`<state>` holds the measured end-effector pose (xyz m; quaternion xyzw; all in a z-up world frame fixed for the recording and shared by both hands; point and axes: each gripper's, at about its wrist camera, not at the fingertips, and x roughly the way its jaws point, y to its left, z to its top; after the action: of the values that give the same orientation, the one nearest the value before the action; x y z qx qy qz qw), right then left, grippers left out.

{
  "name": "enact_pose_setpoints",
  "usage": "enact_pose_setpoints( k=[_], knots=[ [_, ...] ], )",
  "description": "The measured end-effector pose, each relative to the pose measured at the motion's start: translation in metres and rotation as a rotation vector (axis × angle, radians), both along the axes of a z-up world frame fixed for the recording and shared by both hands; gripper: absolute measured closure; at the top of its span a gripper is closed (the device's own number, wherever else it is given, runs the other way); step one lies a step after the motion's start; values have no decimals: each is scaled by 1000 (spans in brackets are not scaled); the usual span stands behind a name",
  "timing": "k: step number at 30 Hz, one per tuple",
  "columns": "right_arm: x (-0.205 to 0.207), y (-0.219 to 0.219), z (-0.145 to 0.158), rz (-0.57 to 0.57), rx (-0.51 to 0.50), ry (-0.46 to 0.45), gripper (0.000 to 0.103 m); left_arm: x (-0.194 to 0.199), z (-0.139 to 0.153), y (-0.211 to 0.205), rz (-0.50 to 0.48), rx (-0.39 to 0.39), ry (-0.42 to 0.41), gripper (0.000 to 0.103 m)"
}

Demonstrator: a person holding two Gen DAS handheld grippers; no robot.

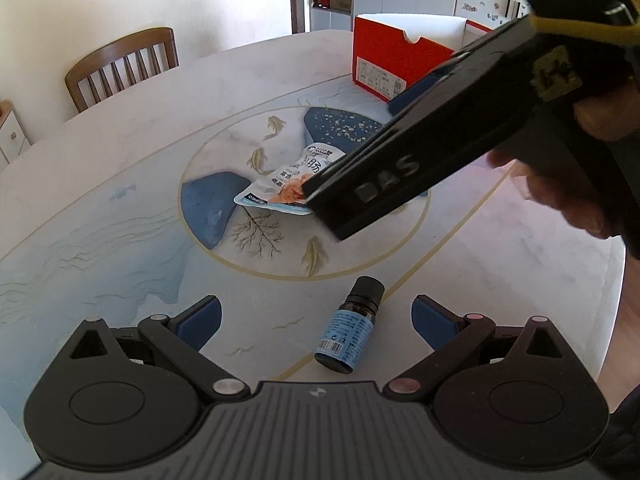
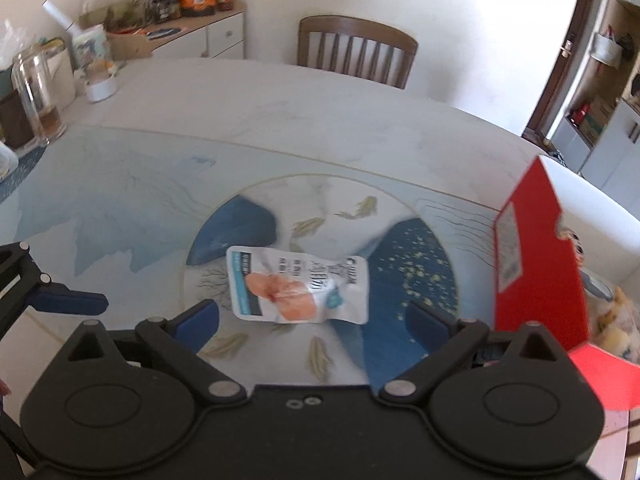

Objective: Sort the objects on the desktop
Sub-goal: 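Grasp the blue dropper bottle with left gripper while right grasps the chicken-sausage pouch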

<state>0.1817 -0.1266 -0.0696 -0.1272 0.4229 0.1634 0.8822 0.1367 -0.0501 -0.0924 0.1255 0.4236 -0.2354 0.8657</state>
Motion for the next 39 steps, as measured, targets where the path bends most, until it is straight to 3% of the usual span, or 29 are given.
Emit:
enact_pose_setpoints(
  k=[14,26,35,39],
  knots=[
    [35,24,-40,-13,-39,44,3,11,-16,-3,-19,5,42,2],
    [66,6,-57,-92,49,131,1,16,-25,-1,-31,-6,64,2],
    [68,1,-58,-76,63,129,2,14,-28,-6,-64,-3,74,19],
    [67,0,-57,-71,63,120,4,13,-28,-8,-68,6,77,31]
  ],
)
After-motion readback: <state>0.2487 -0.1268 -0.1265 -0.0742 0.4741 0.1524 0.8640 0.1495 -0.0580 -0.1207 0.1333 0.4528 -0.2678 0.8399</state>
